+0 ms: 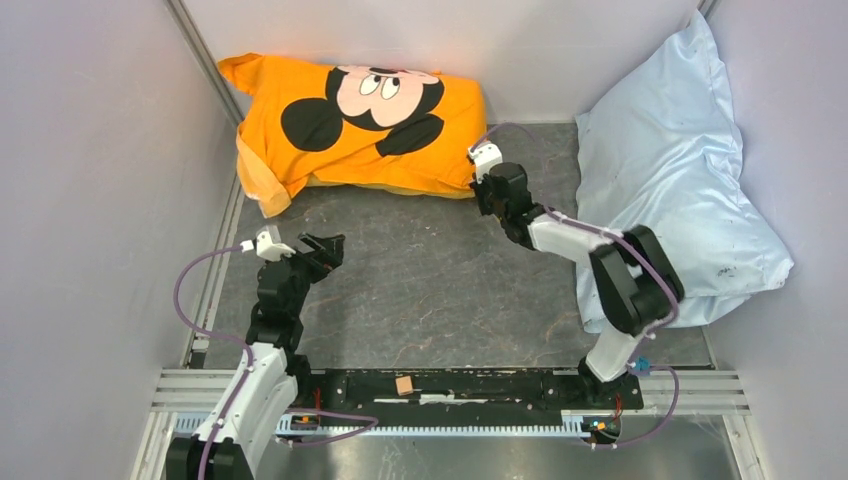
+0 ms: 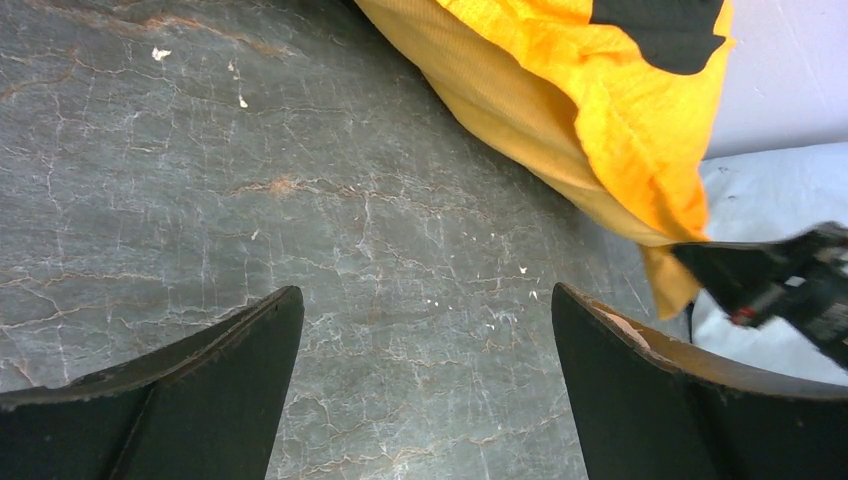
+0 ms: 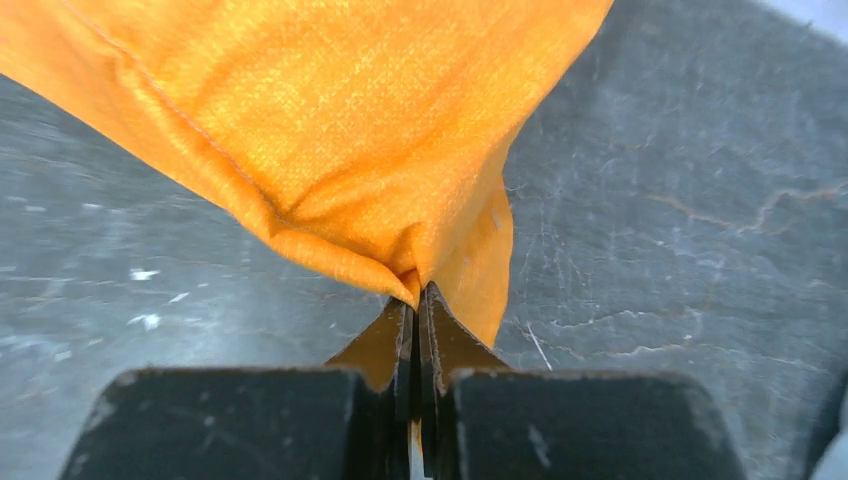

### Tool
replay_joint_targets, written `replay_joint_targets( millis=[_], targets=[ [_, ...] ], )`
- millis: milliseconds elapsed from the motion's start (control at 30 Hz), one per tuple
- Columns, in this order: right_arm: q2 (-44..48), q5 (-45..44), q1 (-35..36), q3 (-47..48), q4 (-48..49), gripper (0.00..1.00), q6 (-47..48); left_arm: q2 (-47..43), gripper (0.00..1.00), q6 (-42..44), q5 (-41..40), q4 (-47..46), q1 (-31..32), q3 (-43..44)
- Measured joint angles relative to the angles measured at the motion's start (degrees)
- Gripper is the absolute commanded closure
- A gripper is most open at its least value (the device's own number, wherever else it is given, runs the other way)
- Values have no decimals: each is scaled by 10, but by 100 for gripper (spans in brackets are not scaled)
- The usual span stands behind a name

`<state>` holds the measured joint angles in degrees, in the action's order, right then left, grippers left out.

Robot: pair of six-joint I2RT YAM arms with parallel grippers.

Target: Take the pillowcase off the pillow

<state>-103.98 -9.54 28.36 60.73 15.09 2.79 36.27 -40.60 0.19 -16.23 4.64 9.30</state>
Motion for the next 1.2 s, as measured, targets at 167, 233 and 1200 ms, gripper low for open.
replay_joint_targets(
  millis=[167, 233, 1200],
  targets=[
    [146, 30, 8, -35, -19, 100, -10, 2, 1, 0, 0, -2, 0, 0],
    [197, 46, 9, -35, -30, 100, -12, 6, 1, 0, 1, -2, 0, 0],
    [457, -111, 2, -187, -223, 100, -105, 90, 0, -232, -85, 240, 0, 280]
  ],
)
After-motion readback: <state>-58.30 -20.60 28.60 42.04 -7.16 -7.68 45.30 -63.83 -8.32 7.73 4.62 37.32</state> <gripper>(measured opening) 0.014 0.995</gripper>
